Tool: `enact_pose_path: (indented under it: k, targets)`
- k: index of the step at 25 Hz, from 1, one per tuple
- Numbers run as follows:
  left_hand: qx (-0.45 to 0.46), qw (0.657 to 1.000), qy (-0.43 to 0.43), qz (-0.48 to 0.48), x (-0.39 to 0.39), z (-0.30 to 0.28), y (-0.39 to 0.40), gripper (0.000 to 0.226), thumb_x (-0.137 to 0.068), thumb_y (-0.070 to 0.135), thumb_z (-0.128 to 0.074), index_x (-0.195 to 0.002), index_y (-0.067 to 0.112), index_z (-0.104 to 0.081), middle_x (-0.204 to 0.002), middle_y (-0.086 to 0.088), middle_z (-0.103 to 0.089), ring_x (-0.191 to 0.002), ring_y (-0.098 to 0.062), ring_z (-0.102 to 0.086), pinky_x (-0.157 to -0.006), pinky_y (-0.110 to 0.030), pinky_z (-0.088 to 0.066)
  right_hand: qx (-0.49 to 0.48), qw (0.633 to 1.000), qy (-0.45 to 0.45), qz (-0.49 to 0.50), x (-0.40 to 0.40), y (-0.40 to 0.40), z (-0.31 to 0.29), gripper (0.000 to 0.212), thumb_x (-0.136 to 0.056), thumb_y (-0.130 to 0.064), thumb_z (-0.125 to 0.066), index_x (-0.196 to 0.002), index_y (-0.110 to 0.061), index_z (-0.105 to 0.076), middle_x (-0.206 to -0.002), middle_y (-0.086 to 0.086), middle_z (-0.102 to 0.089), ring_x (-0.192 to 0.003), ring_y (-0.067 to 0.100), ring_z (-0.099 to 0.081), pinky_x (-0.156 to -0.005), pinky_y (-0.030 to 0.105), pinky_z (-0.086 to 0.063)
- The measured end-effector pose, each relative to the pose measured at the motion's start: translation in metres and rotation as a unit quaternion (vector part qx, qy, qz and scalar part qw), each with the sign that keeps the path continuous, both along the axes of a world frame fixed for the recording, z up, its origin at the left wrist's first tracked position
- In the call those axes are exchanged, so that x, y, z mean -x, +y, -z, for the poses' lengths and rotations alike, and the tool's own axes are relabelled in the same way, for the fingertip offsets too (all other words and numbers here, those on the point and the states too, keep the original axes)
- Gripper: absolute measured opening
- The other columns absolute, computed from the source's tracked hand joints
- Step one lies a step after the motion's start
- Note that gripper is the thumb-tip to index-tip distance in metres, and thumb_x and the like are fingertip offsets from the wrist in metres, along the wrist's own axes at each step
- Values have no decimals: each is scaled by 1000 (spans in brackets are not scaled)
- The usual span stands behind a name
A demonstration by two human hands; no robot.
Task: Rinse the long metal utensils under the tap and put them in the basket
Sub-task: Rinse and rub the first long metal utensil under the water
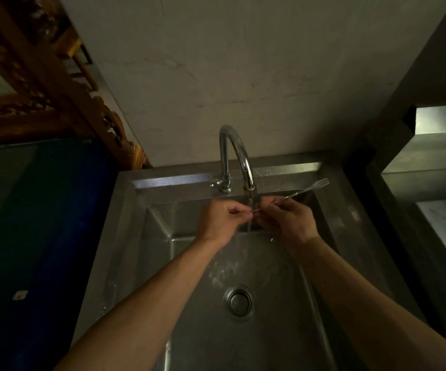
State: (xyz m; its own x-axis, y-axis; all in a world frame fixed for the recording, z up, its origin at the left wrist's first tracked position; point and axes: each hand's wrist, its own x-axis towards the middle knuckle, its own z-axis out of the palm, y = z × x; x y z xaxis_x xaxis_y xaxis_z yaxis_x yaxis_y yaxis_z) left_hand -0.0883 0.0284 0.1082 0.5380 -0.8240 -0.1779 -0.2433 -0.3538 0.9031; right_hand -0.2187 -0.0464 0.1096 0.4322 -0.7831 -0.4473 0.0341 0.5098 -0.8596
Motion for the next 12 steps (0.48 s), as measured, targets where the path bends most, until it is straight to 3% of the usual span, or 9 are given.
enact_pose_path:
  k: [4, 9, 12]
  targets:
    - [-1, 1000, -19, -13, -15, 0, 20, 9, -77, 14, -74, -77, 22, -72, -72, 11, -68, -65, 2, -61, -64, -8, -47, -1, 1000, 13, -14, -11, 7, 1, 14, -85, -4, -68, -99, -2, -69, -91, 15, -74, -74, 17, -72, -66, 24, -59]
    - [-37, 999, -29, -9, -52, 3, 56, 12, -76, 16, -75, -78, 27, -72, -79, 7, -74, -76, -6, -69, -78, -24, -54, -37, 997, -22, 65, -5, -3, 4, 21, -89, -17, -64, -100, 0, -69, -92, 14, -74, -82, 22, -72, -79, 36, -59]
    - [-39, 999, -31, -22, -57, 4, 67, 10, -76, 13, -74, -80, 22, -73, -81, 1, -74, -78, -10, -69, -80, -26, -54, -34, 998, -22, 39, -15, 11, 6, 20, -90, -15, -64, -103, 0, -67, -98, 13, -73, -88, 22, -70, -79, 34, -59]
